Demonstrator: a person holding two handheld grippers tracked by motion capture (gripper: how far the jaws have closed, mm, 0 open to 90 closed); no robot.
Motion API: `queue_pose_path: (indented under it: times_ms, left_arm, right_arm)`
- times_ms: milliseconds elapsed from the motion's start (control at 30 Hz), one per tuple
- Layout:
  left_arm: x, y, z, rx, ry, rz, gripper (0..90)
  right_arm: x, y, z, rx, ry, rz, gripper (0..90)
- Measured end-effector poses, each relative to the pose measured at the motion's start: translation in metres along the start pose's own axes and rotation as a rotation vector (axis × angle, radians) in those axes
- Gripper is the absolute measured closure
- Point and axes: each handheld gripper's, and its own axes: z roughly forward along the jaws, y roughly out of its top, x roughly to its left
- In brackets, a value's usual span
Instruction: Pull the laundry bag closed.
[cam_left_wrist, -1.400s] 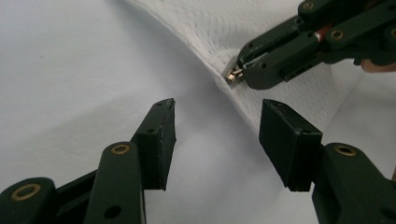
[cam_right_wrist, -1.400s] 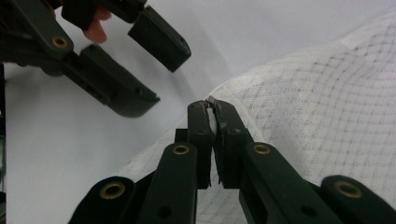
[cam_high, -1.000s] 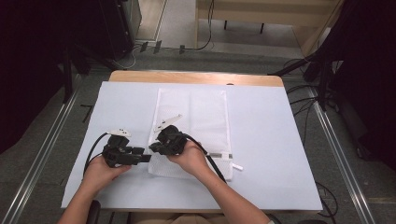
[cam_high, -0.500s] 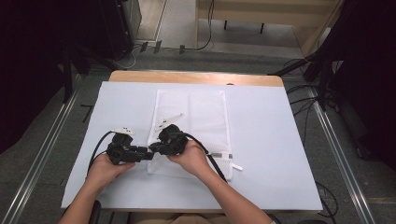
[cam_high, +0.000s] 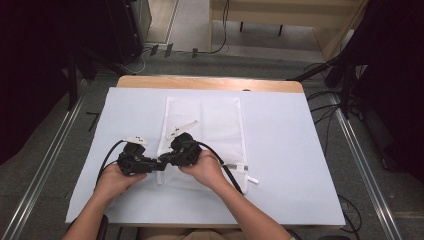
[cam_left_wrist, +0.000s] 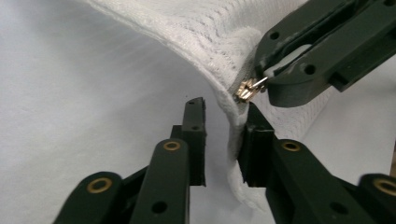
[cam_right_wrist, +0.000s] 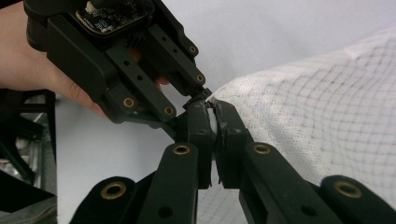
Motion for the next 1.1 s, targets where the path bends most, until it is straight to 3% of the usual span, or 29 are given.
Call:
queue_pose_path:
  times_ms: [233, 367, 800, 1100]
  left_arm:
    - [0.0004, 0.0003, -0.0007, 0.002, -0.011, -0.009, 80.5]
    - [-0.0015, 0.0005, -0.0013, 0.013, -0.002, 0.016, 87.5]
    - [-0.0040, 0.0014, -0.0005, 0.039, 0.025, 0.033, 89.2]
    - [-0.0056, 0.0018, -0.0012, 0.050, 0.033, 0.042, 89.7]
  right_arm:
    - [-0.0027, -0.0013, 0.0013, 0.012, 0.007, 0.004, 88.0]
    - [-0.0039, -0.0014, 0.0016, 0.017, 0.011, 0.009, 88.1]
    - [-0.0090, -0.0057, 0.0053, 0.042, -0.002, 0.023, 88.6]
    - [-0.0097, -0.0099, 0.0058, 0.039, -0.025, 0.002, 88.8]
